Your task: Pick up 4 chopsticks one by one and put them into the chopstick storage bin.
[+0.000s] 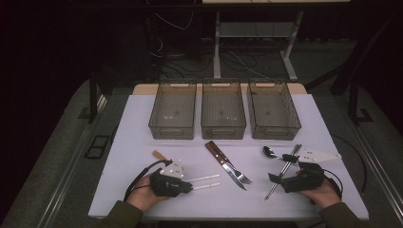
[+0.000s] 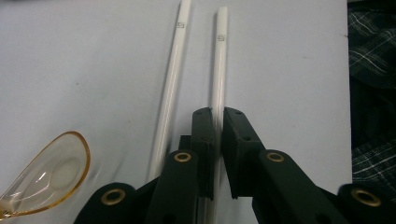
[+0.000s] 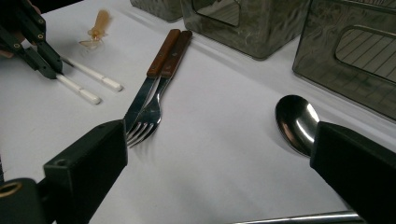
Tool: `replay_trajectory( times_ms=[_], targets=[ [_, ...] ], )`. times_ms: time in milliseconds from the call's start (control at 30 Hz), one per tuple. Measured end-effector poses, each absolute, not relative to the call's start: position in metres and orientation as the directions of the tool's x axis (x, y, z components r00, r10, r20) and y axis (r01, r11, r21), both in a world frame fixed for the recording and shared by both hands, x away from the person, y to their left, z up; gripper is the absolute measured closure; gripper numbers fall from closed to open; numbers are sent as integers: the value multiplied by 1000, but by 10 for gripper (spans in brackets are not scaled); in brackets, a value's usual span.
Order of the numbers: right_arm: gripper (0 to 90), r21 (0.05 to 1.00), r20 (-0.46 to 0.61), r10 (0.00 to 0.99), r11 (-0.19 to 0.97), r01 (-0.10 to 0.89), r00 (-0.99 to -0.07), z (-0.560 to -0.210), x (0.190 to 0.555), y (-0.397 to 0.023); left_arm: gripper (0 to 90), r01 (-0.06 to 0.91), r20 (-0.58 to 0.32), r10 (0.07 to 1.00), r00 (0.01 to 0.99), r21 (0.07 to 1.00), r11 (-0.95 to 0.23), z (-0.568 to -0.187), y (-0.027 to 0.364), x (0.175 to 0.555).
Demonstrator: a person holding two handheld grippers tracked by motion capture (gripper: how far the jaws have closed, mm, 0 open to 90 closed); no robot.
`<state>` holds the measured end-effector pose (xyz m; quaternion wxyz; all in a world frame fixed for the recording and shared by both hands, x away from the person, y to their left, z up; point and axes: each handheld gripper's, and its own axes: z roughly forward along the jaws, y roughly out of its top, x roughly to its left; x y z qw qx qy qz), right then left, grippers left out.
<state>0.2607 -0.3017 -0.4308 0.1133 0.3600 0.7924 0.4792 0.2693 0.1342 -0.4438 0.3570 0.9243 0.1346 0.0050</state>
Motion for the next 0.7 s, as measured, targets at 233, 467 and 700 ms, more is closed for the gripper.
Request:
replay_trajectory(
  times_ms=[233, 467, 700],
  targets=[
    [41, 842, 162, 676, 285, 458, -718, -431, 261, -301, 836, 249, -99, 249, 964, 668, -701, -445, 136, 270],
    [41, 843, 161, 677, 285, 457, -718, -431, 261, -302, 839, 271, -120, 259, 958, 666, -695, -444, 135, 272],
    [41, 842, 162, 679, 283, 459, -716, -430, 260, -302, 839, 300, -144, 280, 949, 678, -671, -438, 134, 272]
  ],
)
